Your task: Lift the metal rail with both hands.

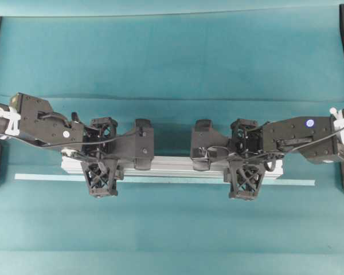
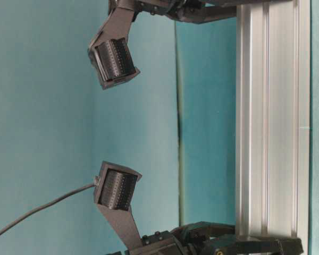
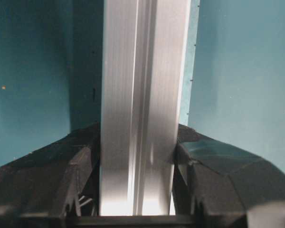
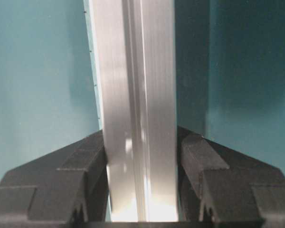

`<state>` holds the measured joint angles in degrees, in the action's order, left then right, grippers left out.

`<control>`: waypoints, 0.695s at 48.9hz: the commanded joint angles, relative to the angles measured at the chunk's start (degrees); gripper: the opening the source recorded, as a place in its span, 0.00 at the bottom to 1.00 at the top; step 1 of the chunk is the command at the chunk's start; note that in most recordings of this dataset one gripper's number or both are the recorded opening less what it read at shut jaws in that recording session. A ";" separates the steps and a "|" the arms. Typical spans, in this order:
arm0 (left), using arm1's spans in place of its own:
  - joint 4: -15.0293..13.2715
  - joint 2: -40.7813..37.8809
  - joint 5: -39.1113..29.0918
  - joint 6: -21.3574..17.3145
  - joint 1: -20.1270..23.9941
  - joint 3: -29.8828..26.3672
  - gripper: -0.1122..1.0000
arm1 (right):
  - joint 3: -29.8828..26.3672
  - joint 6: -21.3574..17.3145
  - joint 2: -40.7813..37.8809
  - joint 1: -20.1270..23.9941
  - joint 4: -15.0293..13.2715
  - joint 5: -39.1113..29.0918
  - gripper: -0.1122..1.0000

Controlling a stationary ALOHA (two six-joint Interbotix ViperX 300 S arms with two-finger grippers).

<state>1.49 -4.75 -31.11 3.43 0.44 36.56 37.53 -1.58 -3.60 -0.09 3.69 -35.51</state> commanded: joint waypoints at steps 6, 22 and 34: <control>0.09 0.35 -0.18 0.35 0.18 -0.18 0.42 | 0.09 0.18 -1.05 0.26 0.18 1.85 0.45; 0.09 0.35 0.88 -0.35 -0.88 0.09 0.42 | 0.18 0.18 -1.05 -0.35 0.09 3.96 0.45; 0.09 0.35 1.67 -0.26 -1.23 0.18 0.42 | 0.18 0.35 -0.97 -0.35 0.09 3.96 0.45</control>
<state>1.49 -4.83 -30.06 3.16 -0.35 36.91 38.06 -1.58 -3.69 -0.18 3.69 -32.70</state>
